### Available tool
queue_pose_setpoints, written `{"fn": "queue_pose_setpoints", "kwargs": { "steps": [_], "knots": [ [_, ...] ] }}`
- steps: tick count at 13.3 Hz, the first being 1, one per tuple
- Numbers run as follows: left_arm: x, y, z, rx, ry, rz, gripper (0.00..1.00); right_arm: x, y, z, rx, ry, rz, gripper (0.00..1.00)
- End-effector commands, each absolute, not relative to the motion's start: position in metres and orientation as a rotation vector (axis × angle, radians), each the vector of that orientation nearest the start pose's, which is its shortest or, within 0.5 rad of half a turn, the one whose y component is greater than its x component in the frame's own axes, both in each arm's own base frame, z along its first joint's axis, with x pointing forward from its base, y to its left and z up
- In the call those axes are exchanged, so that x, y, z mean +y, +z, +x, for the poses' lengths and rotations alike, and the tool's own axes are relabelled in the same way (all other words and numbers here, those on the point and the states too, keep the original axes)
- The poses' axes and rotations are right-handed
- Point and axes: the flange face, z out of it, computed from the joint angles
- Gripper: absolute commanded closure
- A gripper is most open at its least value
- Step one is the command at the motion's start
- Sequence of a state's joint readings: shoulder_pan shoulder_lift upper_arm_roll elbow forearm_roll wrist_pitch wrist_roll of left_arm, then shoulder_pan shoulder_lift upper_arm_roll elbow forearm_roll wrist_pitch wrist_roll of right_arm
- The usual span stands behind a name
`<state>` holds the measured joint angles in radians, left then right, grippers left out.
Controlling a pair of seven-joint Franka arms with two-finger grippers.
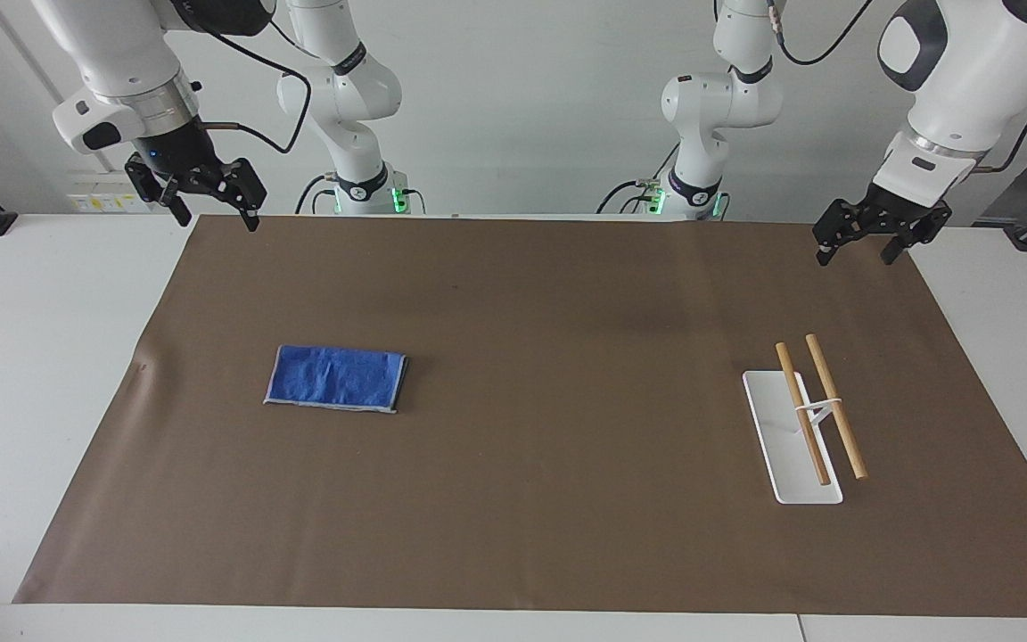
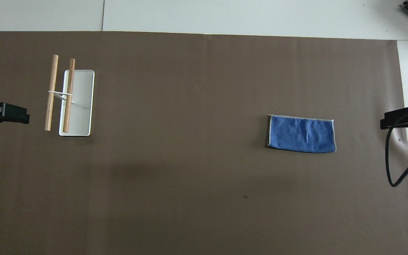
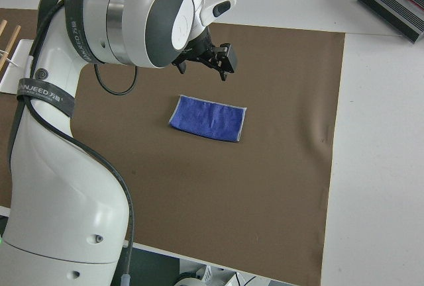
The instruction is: Right arm passes towel to left arm to hang
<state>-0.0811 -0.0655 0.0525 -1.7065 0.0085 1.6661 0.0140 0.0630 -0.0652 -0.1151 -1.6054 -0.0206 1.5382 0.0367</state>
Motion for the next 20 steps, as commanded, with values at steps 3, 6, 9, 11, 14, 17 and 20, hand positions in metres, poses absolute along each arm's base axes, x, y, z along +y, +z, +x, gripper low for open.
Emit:
{"fn": "queue_pose_setpoints", "kwargs": {
  "steps": [3,6,9,11,14,17,20],
  "knots": [
    [-0.0101,0.6067,0.534,0.056,-0.041,-3.116,0.0,-0.0294,0.6399,0.523,0.156,-0.002,-3.159,0.0],
    [-0.0101,0.6067,0.534,0.056,-0.041,-3.116,0.0,-0.0294,0.6391,0.5228,0.213,0.003,-3.155,0.0],
    [-0.011,0.6059,0.5344,0.059,-0.039,-3.116,0.0,-0.0296,0.6368,0.5211,0.221,0.007,-3.156,0.0],
    [-0.0102,0.6059,0.5344,0.056,-0.039,-3.116,0.0,-0.0299,0.6352,0.5182,0.201,0.012,-3.158,0.0],
    [-0.0093,0.6059,0.5344,0.054,-0.038,-3.116,0.0,-0.0291,0.6349,0.5179,0.203,0.017,-3.15,0.0],
    [-0.0102,0.6059,0.5344,0.056,-0.039,-3.116,0.0,-0.0276,0.6332,0.5181,0.234,0.008,-3.149,0.0],
    [-0.0101,0.6067,0.534,0.056,-0.041,-3.116,0.0,-0.0283,0.6319,0.5182,0.215,0.01,-3.157,0.0]
  ]
}}
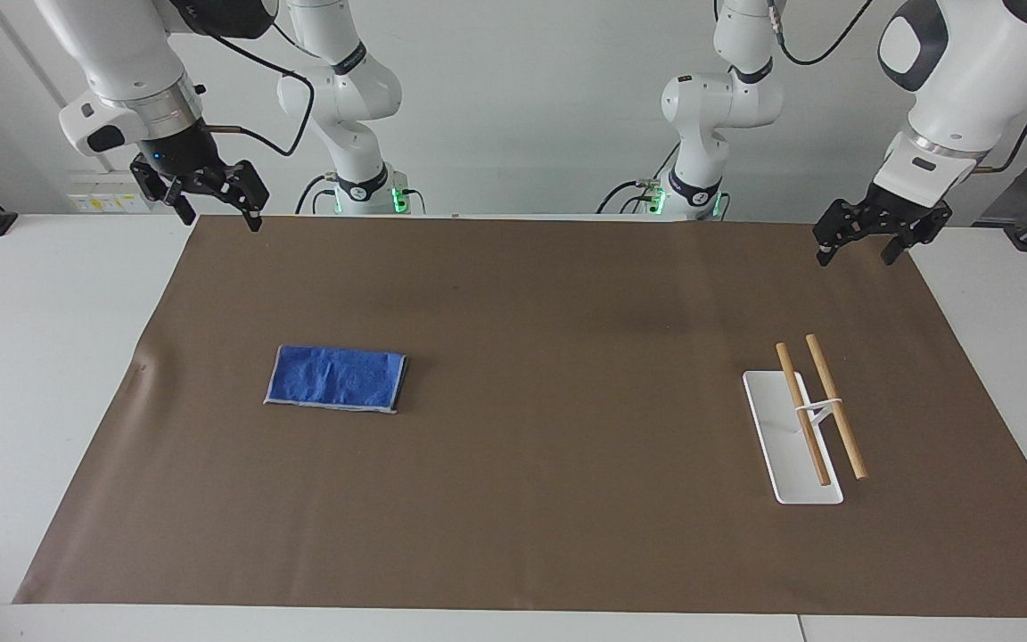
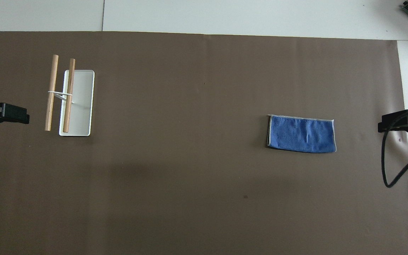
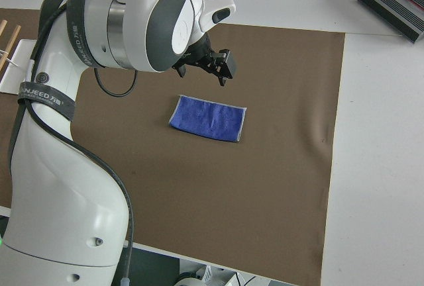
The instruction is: Right arm passes towel to left arm to hang
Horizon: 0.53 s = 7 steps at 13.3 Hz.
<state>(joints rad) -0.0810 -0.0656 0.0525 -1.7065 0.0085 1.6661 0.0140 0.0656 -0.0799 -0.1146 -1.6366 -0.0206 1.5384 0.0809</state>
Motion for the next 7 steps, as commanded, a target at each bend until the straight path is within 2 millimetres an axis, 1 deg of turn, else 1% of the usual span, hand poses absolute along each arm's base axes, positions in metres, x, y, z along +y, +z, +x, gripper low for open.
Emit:
{"fn": "queue_pose_setpoints", "kwargs": {
  "steps": [1,3,5,7],
  "knots": [
    [-0.0101,0.6067,0.534,0.056,-0.041,-3.116,0.0,-0.0283,0.6305,0.5181,0.201,0.015,-3.158,0.0],
    [-0.0101,0.6059,0.5344,0.056,-0.038,-3.116,0.0,-0.0281,0.63,0.5178,0.15,0.015,-3.158,0.0],
    [-0.0101,0.6059,0.5344,0.056,-0.038,-3.116,0.0,-0.0281,0.6278,0.5177,0.149,0.023,-3.158,0.0],
    [-0.0101,0.6059,0.5344,0.056,-0.038,-3.116,0.0,-0.0281,0.6263,0.5232,0.161,-0.002,-3.161,0.0]
  ]
}}
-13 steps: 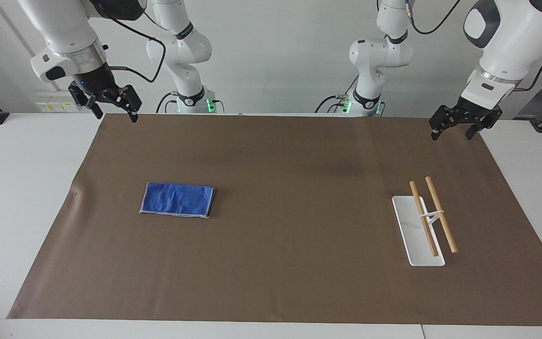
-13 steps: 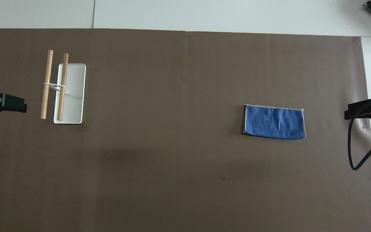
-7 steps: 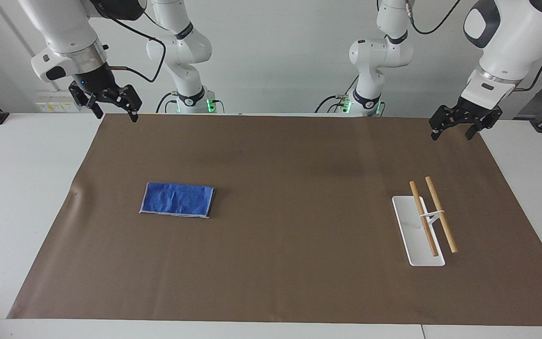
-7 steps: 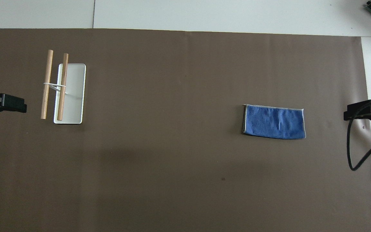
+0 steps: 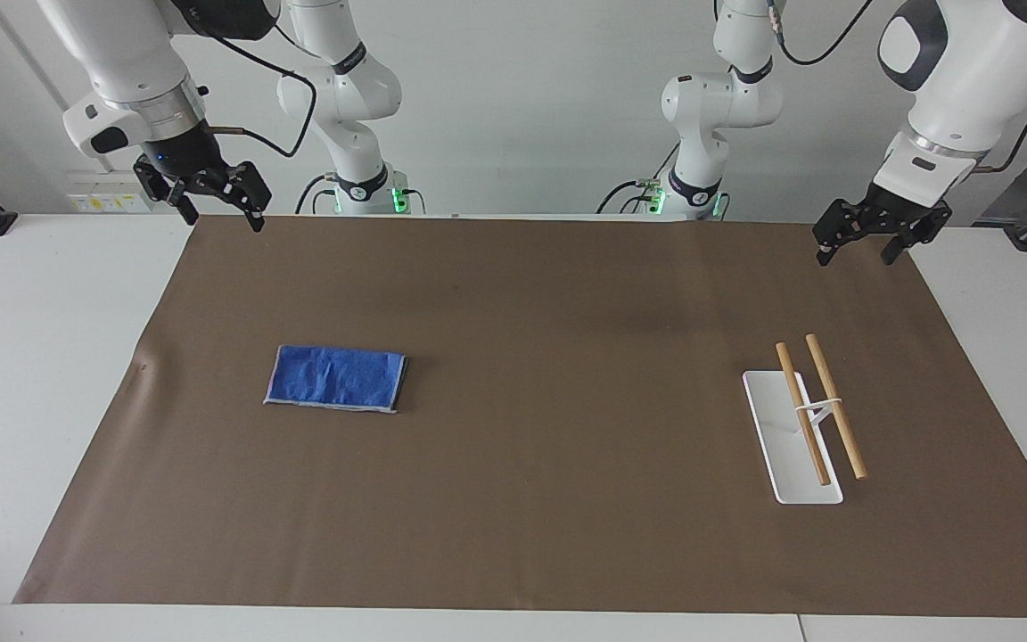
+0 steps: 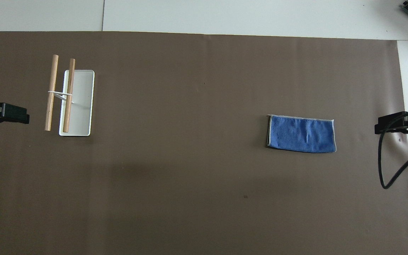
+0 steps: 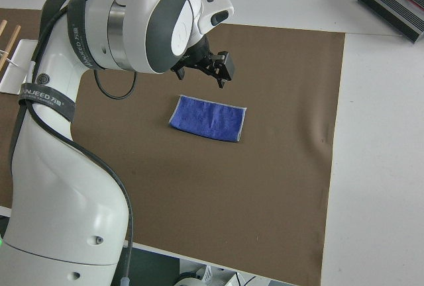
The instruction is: Right arm passes towel to left arm to hang
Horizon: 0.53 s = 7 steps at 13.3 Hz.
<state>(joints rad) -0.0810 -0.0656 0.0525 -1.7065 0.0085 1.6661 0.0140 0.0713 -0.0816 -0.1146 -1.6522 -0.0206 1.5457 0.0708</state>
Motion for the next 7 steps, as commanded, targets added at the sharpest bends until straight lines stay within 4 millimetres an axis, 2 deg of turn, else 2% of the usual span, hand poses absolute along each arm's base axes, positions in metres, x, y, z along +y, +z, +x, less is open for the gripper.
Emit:
{"fn": "queue_pose_setpoints", "kwargs": {
  "steps": [1,4,6,7],
  "knots": [
    [-0.01,0.606,0.534,0.056,-0.038,-3.116,0.0,-0.028,0.624,0.529,0.166,-0.007,-3.159,0.0],
    [-0.01,0.607,0.534,0.056,-0.041,-3.116,0.0,-0.029,0.613,0.549,0.171,-0.007,-3.163,0.0],
    [-0.01,0.606,0.534,0.056,-0.038,-3.116,0.0,-0.024,0.588,0.569,0.162,-0.032,-3.158,0.0],
    [-0.01,0.606,0.534,0.056,-0.038,-3.116,0.0,-0.012,0.566,0.582,0.136,-0.047,-3.161,0.0]
  ]
}}
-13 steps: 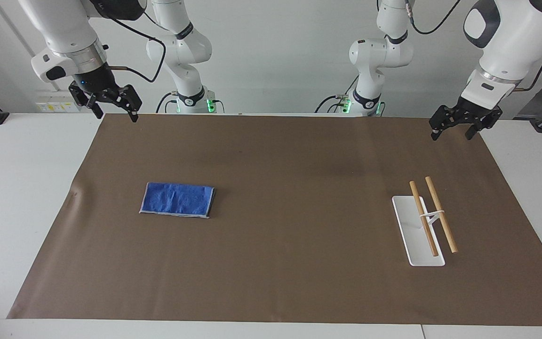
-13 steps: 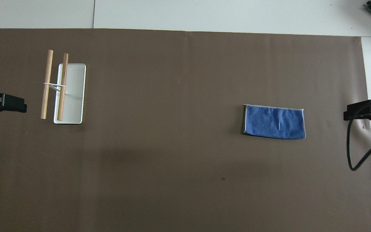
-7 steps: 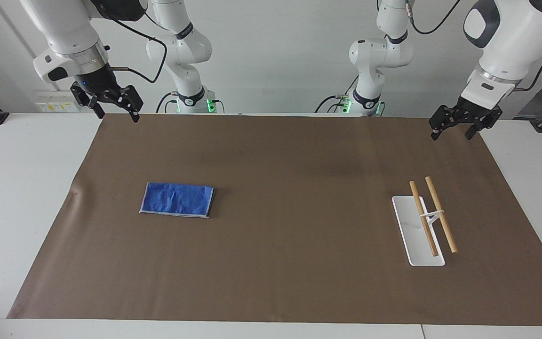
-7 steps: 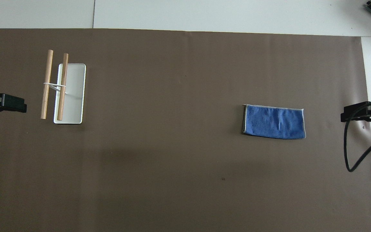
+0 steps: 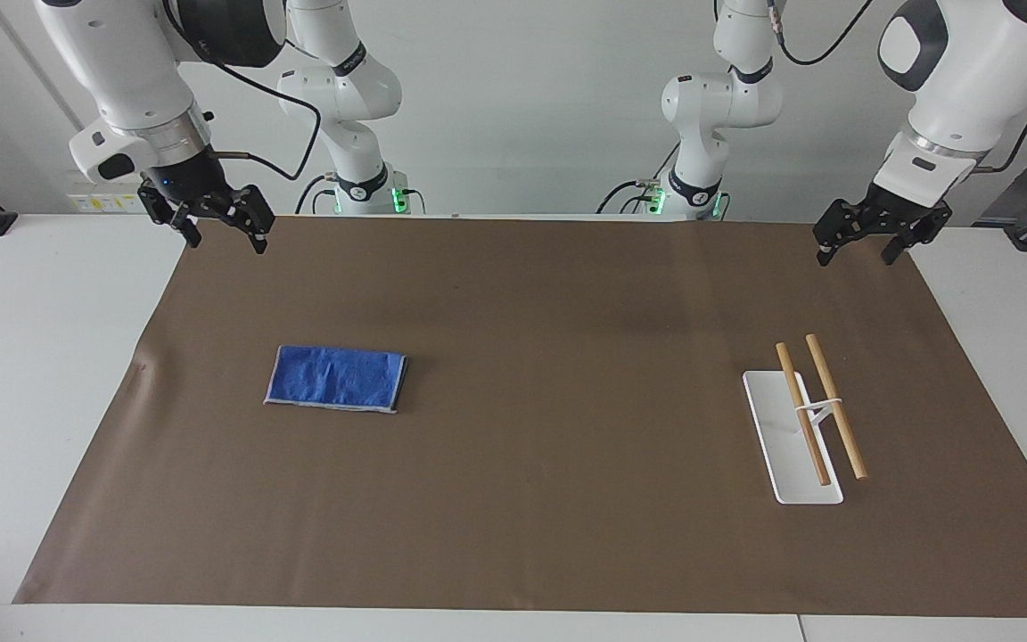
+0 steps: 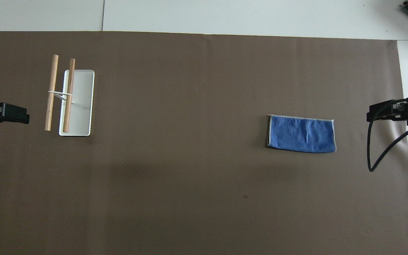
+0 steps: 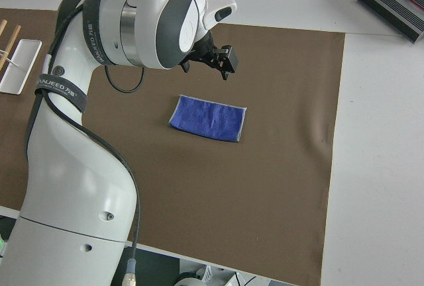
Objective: Right arm passes towel to left arm to hang
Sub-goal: 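Reach the right gripper down onto the blue towel's edge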
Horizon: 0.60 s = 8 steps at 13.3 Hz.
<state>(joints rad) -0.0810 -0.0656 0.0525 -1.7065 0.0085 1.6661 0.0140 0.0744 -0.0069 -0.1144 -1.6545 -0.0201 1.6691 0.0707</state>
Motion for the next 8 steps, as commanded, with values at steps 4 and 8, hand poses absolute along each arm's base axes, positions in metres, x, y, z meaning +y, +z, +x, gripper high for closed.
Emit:
{"fn": "queue_pose_setpoints", "kwargs": {
  "steps": [4,8],
  "knots": [
    [-0.009,0.606,0.534,0.054,-0.038,-3.116,0.0,0.003,0.464,0.581,0.09,-0.144,-3.156,0.0],
    [-0.01,0.606,0.534,0.056,-0.038,-3.116,0.0,0.006,0.376,0.557,0.057,-0.188,-3.152,0.0]
  ]
}}
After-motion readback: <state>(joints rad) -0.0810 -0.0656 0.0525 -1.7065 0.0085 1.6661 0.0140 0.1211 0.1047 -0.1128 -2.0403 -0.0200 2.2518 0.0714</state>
